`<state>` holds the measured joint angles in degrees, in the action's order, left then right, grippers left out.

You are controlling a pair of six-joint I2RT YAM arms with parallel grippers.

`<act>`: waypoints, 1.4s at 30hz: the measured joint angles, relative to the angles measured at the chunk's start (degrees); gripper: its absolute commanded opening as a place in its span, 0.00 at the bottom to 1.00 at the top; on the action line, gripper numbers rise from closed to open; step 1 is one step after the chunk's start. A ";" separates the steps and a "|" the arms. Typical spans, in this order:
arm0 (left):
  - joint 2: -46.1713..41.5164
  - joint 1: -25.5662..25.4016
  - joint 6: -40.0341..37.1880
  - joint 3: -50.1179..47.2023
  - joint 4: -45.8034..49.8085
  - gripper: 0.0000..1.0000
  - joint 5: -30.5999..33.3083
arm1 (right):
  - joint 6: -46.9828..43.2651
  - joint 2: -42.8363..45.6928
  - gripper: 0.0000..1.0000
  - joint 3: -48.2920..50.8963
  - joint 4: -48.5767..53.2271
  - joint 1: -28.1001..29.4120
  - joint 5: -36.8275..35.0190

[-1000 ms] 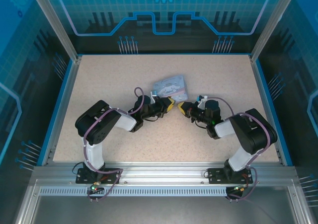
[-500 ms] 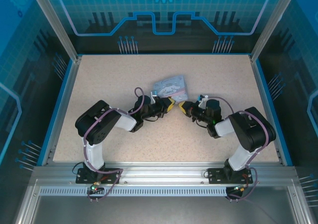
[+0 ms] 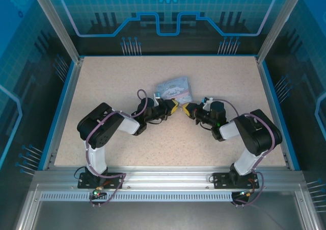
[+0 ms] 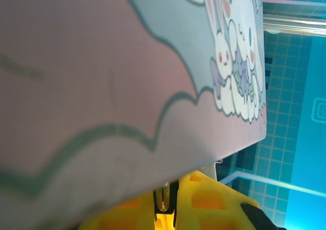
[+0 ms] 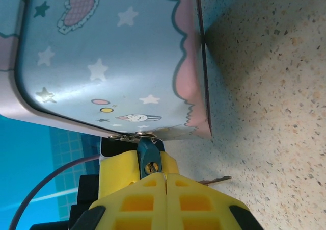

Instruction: Unlock a padlock with a key

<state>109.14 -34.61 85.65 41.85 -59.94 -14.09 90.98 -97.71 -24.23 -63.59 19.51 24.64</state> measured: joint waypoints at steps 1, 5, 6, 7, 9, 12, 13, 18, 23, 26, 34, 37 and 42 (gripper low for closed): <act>0.00 0.02 0.00 0.00 -0.04 0.00 0.13 | 1.11 -0.68 0.00 0.00 -0.94 0.00 0.02; 0.13 0.07 0.00 0.00 -0.04 0.00 0.37 | 5.29 -3.48 0.00 0.00 -4.24 0.07 0.02; 0.20 0.07 0.00 0.00 -0.04 0.00 0.37 | 6.10 -3.82 0.00 0.00 -4.72 0.07 0.02; 0.22 0.07 0.00 0.00 -0.04 0.00 0.39 | 6.84 -4.02 0.00 0.00 -5.07 0.09 0.02; 0.31 0.07 0.00 0.00 -0.09 0.00 0.39 | 7.96 -4.13 0.00 0.00 -5.25 0.09 -0.02; 0.33 0.09 0.00 0.00 -0.37 0.00 0.42 | 9.20 -4.17 0.00 0.00 -5.62 0.09 -0.17; 0.33 0.09 -0.02 0.00 -0.39 0.00 0.44 | 9.62 -4.17 0.00 0.00 -5.75 0.09 -0.20; 0.33 0.09 -0.09 0.00 -0.37 0.00 0.59 | 11.08 -4.13 0.00 -0.04 -5.88 0.09 -0.20; 0.31 0.13 -0.70 0.00 -0.33 0.00 0.83 | 11.50 -2.80 0.00 -0.59 -4.22 0.09 -0.24; 0.31 0.17 -1.57 0.00 -0.31 0.00 0.85 | 11.50 -1.90 0.00 -0.63 -3.13 0.37 -0.44; 0.31 0.28 -2.19 0.00 0.50 0.00 1.42 | 11.45 -1.51 0.00 -1.18 -1.07 1.57 -0.83; 0.31 0.39 -2.19 0.00 0.59 0.00 1.44 | 11.13 -1.53 0.00 -1.51 -0.52 1.62 -0.83; 0.31 0.39 -2.23 0.00 1.38 0.00 2.05 | 10.69 -2.89 0.00 -2.21 -0.57 1.62 -0.61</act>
<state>109.45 -34.22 83.42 41.85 -58.57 -12.03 101.67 -100.60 -26.44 -64.16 21.12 24.03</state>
